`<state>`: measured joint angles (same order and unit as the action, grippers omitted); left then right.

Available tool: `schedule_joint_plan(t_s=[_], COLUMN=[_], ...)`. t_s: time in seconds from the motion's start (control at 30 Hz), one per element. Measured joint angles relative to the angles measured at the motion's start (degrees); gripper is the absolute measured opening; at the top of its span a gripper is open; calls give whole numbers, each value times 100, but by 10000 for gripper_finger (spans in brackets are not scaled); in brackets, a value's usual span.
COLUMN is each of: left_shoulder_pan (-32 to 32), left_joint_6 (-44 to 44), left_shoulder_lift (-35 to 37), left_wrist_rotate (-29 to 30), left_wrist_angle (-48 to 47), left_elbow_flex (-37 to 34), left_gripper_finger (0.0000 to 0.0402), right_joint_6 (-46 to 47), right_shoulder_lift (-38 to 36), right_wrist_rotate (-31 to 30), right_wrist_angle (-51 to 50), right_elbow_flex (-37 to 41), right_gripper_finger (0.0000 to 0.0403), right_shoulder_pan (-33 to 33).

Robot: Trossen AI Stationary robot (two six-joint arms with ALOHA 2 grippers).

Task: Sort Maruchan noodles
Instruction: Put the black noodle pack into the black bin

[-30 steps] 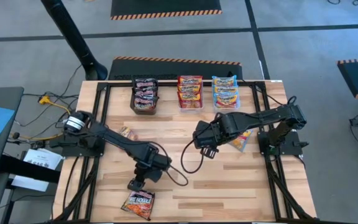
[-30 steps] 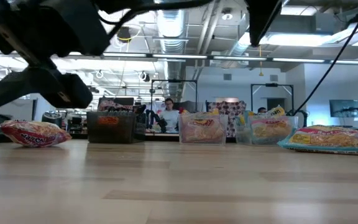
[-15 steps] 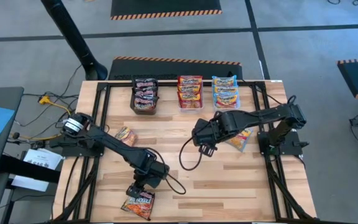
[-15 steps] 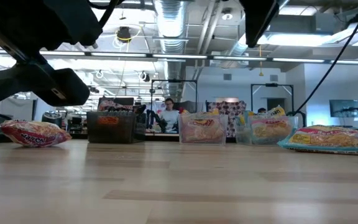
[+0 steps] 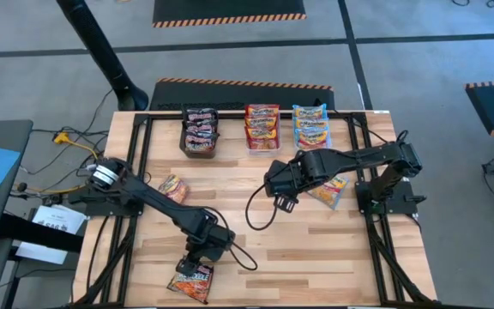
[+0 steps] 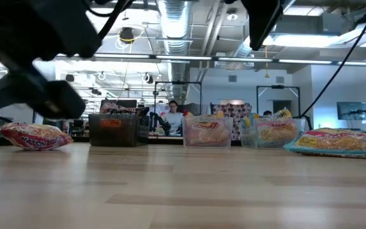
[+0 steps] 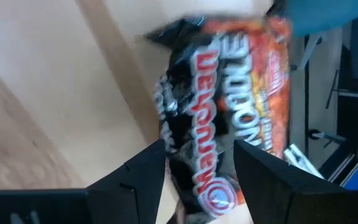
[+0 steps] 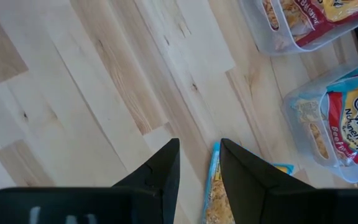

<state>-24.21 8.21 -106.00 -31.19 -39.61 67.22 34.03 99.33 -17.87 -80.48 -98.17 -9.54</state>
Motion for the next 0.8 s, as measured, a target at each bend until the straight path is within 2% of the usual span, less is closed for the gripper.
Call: schedule_joint_plan(t_s=[0.2, 0.47, 0.57, 0.8], left_shoulder_pan=[-63, -77, -91, -89], left_joint_6=[6, 2, -15, -10], left_shoulder_lift=[-283, -291, -291, -291], left_wrist_rotate=[-183, -143, -106, -186], left_wrist_angle=[24, 56, 102, 214], left_elbow_flex=[-2, -2, -2, -2], left_gripper_finger=[176, 165, 132, 12], right_joint_6=[-10, -16, -16, -14], right_shoulder_lift=[0, -1, -2, 0], right_wrist_rotate=[0, -2, -2, -7], right_wrist_angle=[-5, -3, -3, -1], right_elbow_flex=[0, 0, 0, 0], right_gripper_finger=[137, 137, 137, 137], right_shoulder_pan=[0, 0, 0, 0])
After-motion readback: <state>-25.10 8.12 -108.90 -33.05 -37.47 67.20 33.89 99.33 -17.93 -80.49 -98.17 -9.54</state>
